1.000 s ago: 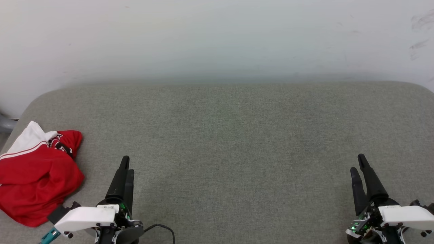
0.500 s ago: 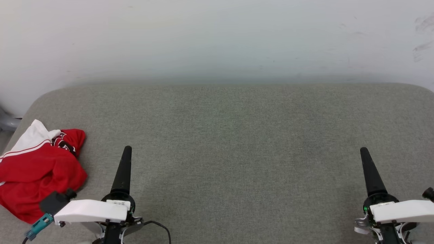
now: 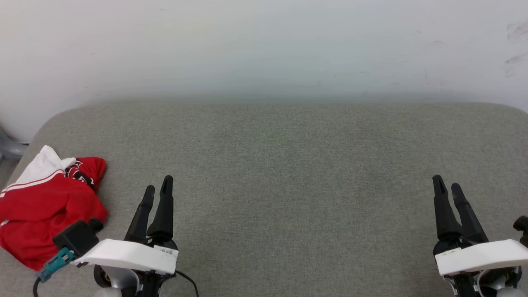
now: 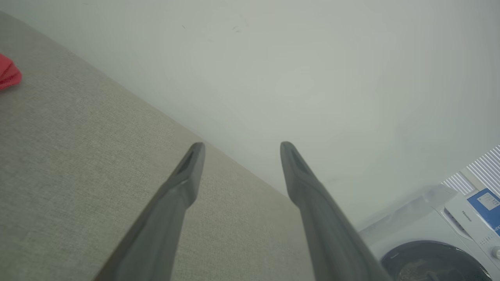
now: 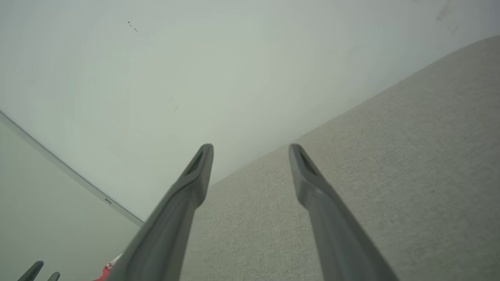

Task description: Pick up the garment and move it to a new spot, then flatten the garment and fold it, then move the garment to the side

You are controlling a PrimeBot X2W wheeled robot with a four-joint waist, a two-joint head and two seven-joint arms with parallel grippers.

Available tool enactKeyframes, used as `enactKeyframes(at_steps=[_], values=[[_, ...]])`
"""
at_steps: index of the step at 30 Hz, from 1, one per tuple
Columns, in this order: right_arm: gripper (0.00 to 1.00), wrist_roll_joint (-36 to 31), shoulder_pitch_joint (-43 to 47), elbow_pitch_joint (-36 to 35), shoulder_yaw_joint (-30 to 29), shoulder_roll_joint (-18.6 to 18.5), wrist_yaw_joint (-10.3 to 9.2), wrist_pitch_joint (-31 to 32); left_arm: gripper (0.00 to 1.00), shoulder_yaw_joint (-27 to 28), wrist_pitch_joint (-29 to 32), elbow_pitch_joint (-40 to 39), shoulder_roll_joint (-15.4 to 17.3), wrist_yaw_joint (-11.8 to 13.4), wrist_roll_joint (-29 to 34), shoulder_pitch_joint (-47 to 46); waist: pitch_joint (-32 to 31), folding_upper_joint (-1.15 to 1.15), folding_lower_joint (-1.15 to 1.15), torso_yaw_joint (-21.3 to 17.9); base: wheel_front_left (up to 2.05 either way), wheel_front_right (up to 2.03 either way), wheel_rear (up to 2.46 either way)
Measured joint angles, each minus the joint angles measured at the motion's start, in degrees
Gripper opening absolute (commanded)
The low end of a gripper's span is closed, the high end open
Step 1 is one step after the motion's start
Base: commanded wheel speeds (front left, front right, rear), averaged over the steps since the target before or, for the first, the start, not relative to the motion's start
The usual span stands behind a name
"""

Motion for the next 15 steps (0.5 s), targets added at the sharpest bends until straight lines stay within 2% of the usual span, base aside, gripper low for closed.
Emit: enactKeyframes(at_steps=[7, 15], values=[[1.00, -8.53, 0.52, -2.21, 0.48, 0.03, 0.00, 0.04, 1.00, -0.97, -1.11, 0.38, 1.34, 0.65, 9.05, 0.48, -0.07, 0.00, 0.00, 0.08, 0.00, 0.00, 0.00], [1.00, -15.97, 1.30, -3.45, 1.36, 0.04, 0.00, 1.14, 1.00, -1.90, -2.57, 0.30, 1.98, 1.43, 15.18, 0.51, -0.08, 0.00, 0.00, 0.18, 0.00, 0.00, 0.00]])
